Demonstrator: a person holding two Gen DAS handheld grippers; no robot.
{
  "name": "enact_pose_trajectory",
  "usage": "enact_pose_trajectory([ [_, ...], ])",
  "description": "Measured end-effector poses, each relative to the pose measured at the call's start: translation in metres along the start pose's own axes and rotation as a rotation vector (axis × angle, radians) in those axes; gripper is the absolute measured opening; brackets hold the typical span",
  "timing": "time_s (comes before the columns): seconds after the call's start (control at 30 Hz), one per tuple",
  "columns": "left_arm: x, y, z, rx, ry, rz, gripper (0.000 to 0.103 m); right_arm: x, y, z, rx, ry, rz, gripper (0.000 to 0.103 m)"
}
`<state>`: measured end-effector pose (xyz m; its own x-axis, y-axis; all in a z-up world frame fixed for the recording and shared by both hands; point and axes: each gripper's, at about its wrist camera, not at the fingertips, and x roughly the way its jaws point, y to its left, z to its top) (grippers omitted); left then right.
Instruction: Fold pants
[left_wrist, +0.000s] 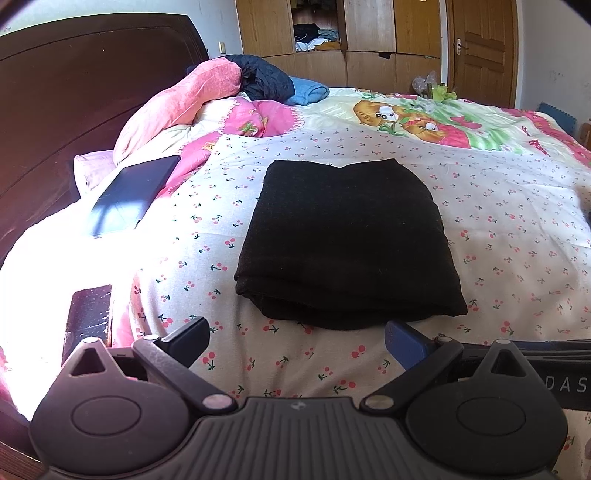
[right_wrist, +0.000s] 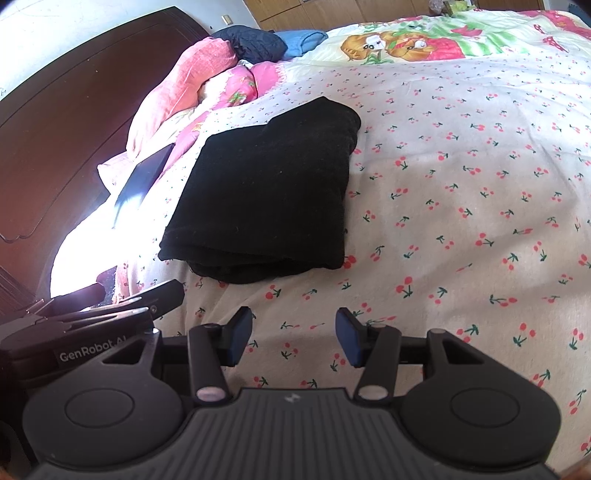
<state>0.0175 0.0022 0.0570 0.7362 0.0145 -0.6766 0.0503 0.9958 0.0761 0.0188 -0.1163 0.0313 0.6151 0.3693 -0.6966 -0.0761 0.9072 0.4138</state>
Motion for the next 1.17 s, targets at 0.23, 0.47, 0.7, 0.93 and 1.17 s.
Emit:
enact_pose_trajectory([
  [0.23, -0.0007, 0.0007, -0.0002, -0.002, -0.001, 0.002, 0.103, -0.0001, 0.0008, -0.0004, 0.000, 0.000, 0.002, 0.052],
  [0.47, -0.0019, 0.0002, -0.0014, -0.003, -0.004, 0.006, 0.103, -0.0008, 0.0018, -0.0008, 0.001, 0.001, 0.005, 0.052],
  [0.7, -0.0023, -0.0003, -0.0015, -0.003, -0.007, 0.008, 0.103, -0.0007, 0.0020, -0.0010, 0.002, 0.001, 0.005, 0.052],
  [0.93, -0.0032, 0.0000, -0.0014, -0.005, -0.011, 0.011, 0.103, -0.0007, 0.0023, -0.0012, 0.001, 0.001, 0.008, 0.052],
  [1.17, -0.0058, -0.0008, -0.0014, -0.003, -0.030, 0.029, 0.103, -0.0012, 0.0035, -0.0004, 0.001, 0.003, 0.017, 0.052],
])
